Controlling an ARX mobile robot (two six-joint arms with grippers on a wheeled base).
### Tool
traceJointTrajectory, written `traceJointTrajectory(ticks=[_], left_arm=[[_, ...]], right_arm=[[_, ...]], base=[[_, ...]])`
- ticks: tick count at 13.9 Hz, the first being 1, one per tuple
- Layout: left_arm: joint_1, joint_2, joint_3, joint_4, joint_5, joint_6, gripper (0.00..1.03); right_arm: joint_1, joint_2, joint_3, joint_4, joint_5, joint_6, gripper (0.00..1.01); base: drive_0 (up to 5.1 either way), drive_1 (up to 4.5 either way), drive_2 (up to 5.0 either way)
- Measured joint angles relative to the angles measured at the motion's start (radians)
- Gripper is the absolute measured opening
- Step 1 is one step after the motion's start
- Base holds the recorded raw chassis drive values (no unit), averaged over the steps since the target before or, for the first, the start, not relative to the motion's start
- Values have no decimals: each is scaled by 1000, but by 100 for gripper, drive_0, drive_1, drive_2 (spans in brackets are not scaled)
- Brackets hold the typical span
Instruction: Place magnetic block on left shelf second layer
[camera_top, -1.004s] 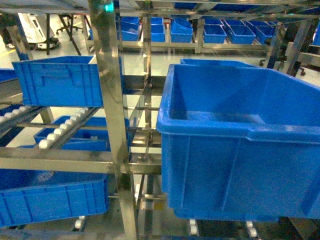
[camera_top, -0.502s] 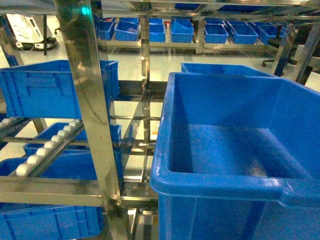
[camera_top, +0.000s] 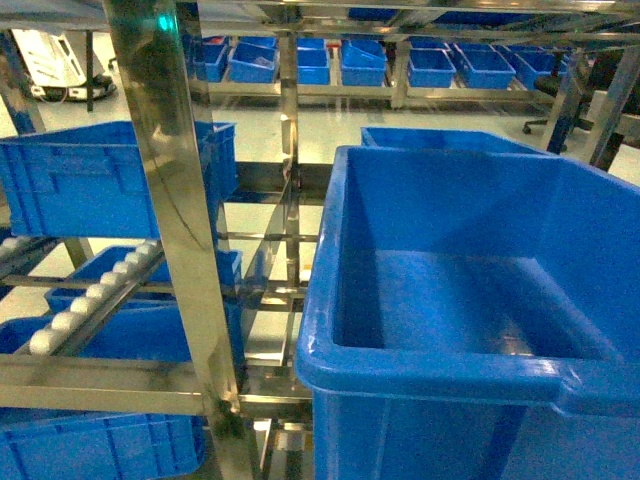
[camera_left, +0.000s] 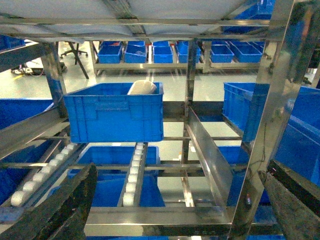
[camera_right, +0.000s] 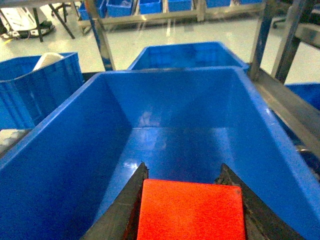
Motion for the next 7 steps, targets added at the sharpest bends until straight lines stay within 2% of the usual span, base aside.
traceJointTrajectory(ticks=[2, 3, 4, 5, 6, 7], left_arm=[[0, 0, 0, 0, 0, 0, 98], [0, 0, 0, 0, 0, 0, 98], [0, 0, 0, 0, 0, 0, 98], [0, 0, 0, 0, -1, 0, 98], [0, 0, 0, 0, 0, 0, 98], [0, 0, 0, 0, 0, 0, 98]], right_arm=[[46, 231, 130, -15, 0, 84, 33], [61, 340, 186, 11, 24, 113, 33], [72, 416, 206, 98, 78, 124, 38], [88, 422, 192, 166, 143, 124, 49], [118, 366, 139, 288, 238, 76, 62], [161, 261, 48, 422, 334, -5, 75]], base=[[0, 0, 0], [0, 0, 0], [0, 0, 0], [0, 0, 0], [0, 0, 0], [0, 0, 0]])
